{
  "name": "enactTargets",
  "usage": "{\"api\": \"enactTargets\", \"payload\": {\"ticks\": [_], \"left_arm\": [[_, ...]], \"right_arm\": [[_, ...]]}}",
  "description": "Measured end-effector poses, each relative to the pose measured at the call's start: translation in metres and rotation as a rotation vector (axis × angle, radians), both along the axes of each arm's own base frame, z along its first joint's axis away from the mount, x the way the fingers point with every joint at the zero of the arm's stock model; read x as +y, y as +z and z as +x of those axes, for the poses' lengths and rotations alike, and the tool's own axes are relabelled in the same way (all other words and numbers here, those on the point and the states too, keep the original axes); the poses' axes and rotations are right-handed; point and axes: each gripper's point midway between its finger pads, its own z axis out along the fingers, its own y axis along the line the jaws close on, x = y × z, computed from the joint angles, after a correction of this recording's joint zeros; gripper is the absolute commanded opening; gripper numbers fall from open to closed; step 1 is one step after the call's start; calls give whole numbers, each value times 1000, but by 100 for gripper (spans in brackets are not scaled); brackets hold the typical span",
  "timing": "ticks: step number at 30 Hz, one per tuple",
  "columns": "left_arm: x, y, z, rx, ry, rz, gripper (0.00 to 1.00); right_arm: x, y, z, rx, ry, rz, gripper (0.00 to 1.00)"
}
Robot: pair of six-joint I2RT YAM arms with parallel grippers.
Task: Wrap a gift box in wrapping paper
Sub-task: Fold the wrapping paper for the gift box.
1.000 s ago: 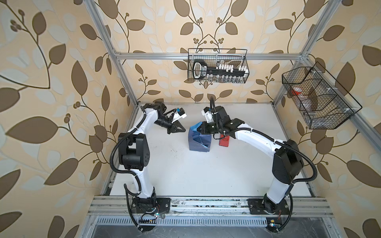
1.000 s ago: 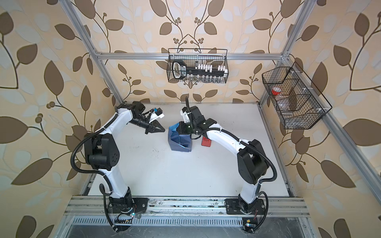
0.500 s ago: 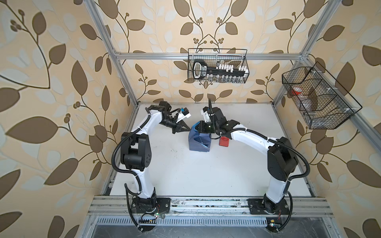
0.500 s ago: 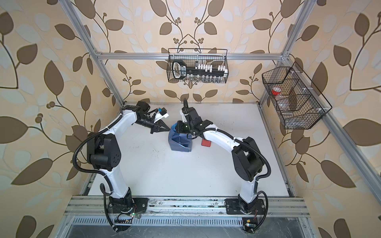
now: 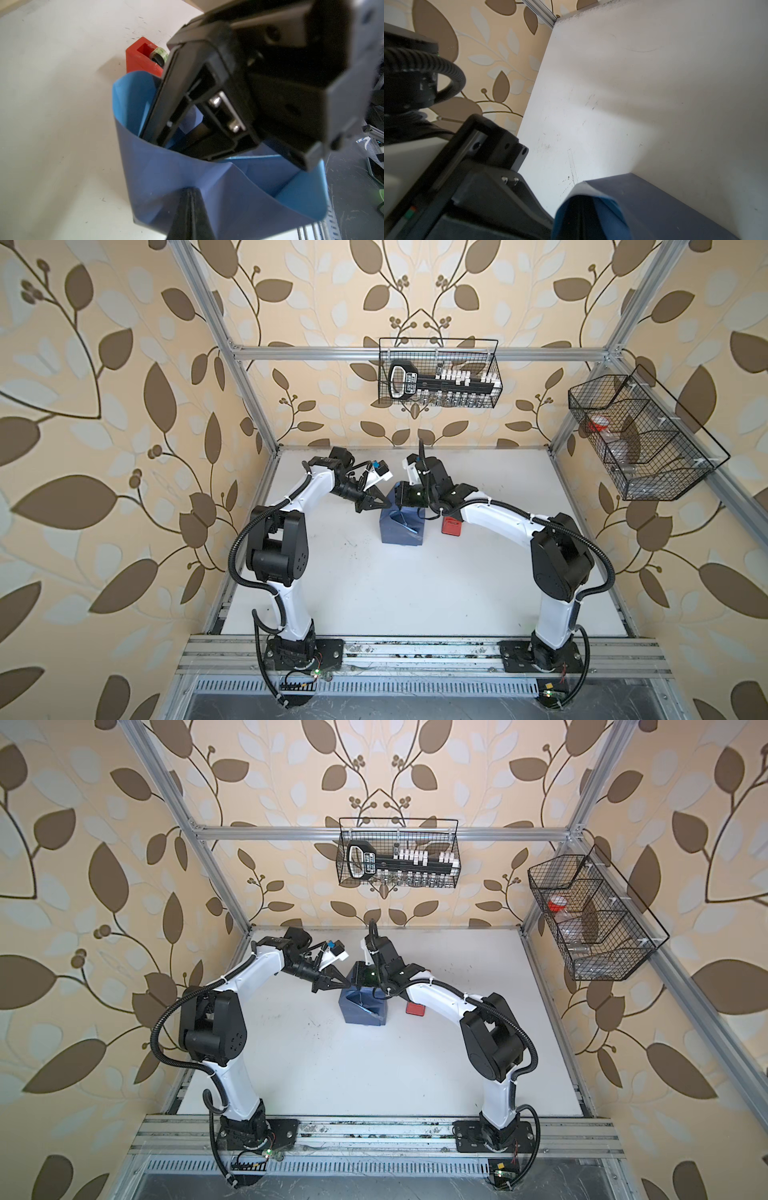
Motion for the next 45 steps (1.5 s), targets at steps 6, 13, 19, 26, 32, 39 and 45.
{"api": "enactTargets", "payload": {"ticks": [6,13,19,26,32,39,45], "left_arm": [[7,-4,6,12,60,66,0],[9,2,7,29,116,104,0],[-11,0,-5,47,85,125,0],[-24,-16,-18,91,65,140,0],[-24,-24,-22,105,73,127,0],[-25,-24,-24,94,73,107,0],[-26,-24,-24,94,70,98,0]], "right_arm": [[-19,14,-21,-9,38,-6,4],[-81,68,-55,-118,41,16,5],[-106,44,-61,-95,52,-5,5],[-88,-29,-59,62,134,-47,5],[-76,-32,-65,58,189,-34,5],[-68,-36,-66,48,220,-27,5],[-55,-37,-61,17,267,6,5]]}}
